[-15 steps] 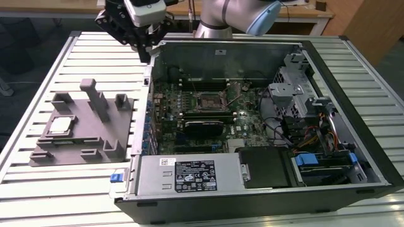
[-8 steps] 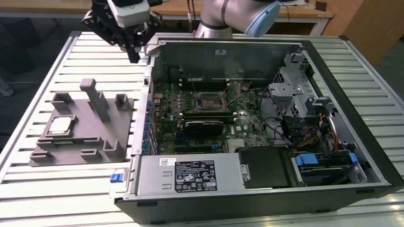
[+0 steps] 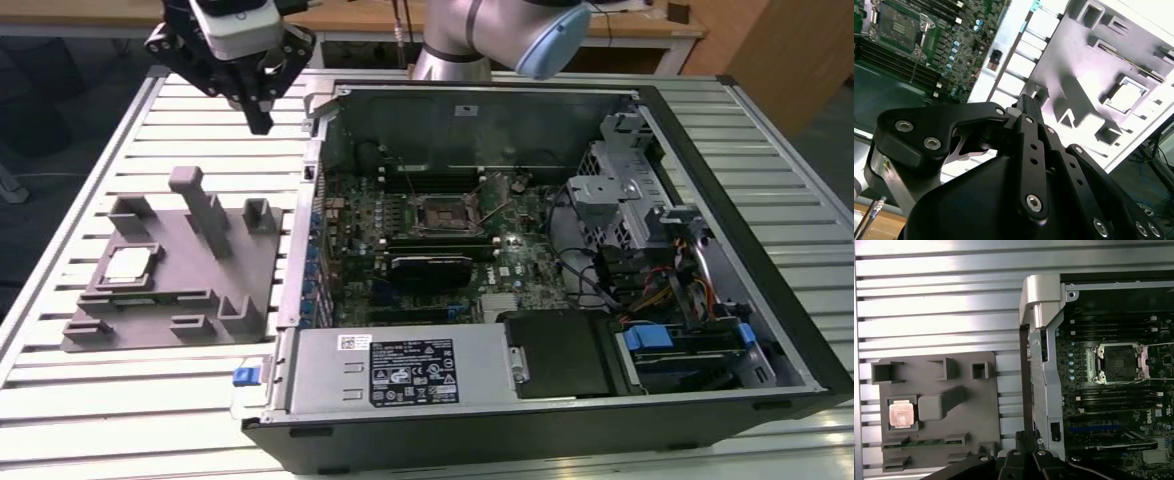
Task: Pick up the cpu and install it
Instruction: 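Reach for the cpu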
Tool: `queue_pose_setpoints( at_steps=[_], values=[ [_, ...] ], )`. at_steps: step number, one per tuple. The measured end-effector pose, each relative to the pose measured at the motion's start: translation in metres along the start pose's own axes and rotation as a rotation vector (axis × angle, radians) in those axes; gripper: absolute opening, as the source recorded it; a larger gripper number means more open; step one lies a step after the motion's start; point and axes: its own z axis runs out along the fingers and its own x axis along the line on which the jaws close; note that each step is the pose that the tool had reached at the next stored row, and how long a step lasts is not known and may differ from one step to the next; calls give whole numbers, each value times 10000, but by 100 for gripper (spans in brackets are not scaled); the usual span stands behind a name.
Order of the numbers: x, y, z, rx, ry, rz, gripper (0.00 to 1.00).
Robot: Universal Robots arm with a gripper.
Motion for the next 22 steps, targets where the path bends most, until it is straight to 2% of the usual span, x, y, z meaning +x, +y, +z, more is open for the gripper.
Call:
queue_pose_setpoints(
  at_steps=[5,8,13,17,22],
  values=[
    [137,-11,4,1,15,-1,11],
    [262,-20,6,2,28,1,11],
    [446,-35,12,6,95,3,11],
    [622,-49,16,8,109,3,11],
    [756,-60,18,9,113,5,11]
  ],
)
